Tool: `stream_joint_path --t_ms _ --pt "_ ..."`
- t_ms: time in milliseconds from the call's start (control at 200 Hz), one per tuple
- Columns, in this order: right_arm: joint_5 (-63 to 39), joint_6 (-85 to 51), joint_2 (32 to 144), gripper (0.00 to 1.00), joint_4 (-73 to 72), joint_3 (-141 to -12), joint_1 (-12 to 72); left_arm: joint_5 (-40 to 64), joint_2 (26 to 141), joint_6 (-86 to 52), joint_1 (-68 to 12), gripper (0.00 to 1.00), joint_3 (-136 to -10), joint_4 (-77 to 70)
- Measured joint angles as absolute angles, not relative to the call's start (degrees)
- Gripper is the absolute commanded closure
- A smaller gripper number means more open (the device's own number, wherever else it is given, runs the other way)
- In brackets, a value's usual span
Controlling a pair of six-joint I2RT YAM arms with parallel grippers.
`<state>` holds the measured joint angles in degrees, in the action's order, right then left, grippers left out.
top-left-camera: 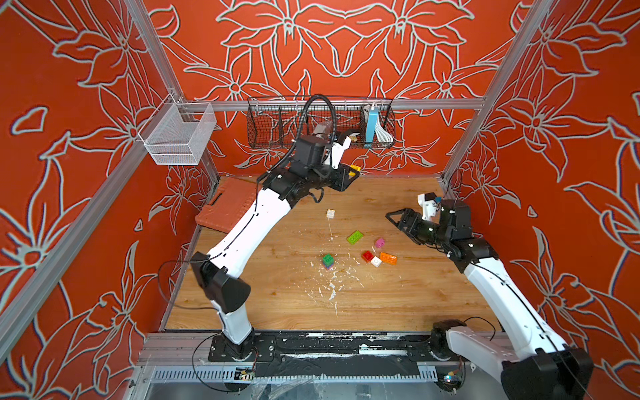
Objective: Assemble the letter r with lego
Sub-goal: Pick up the lego brick from the center of the board.
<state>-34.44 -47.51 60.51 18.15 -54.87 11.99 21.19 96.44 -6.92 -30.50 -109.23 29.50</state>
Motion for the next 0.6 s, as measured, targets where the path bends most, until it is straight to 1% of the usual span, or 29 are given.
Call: stream_joint_path --t_ms 90,170,215,270,325,465,600 --pt "-36.1 -49.1 62.8 0.10 15.2 -58.4 16.2 22.7 89.2 -3.8 -29.7 0.88 -95.6 21.7" --pt "-37.5 -50.2 64.5 0.10 13.1 -61.1 19.7 23.5 81.9 -0.2 -29.6 0.89 -80.5 12.8" --pt "-38.5 -51.0 65.4 0.10 11.6 -62.5 21.4 24.0 77.6 1.7 -29.5 0.93 -72.3 8.0" --pt "-39.7 -52.1 66.0 0.10 9.7 -63.4 23.0 25.1 73.7 4.1 -29.2 0.96 -65.5 4.6" --pt "-40.9 -53.1 66.3 0.10 8.3 -64.0 23.9 26.1 70.7 6.6 -28.6 1.00 -61.3 1.1" --pt "-44.1 -55.1 67.6 0.09 5.6 -65.3 25.8 28.1 64.0 12.3 -26.5 1.00 -54.0 -9.6" --pt "-47.2 -58.4 68.6 0.09 1.5 -65.5 27.5 31.3 60.8 14.2 -25.1 1.00 -49.8 -21.5"
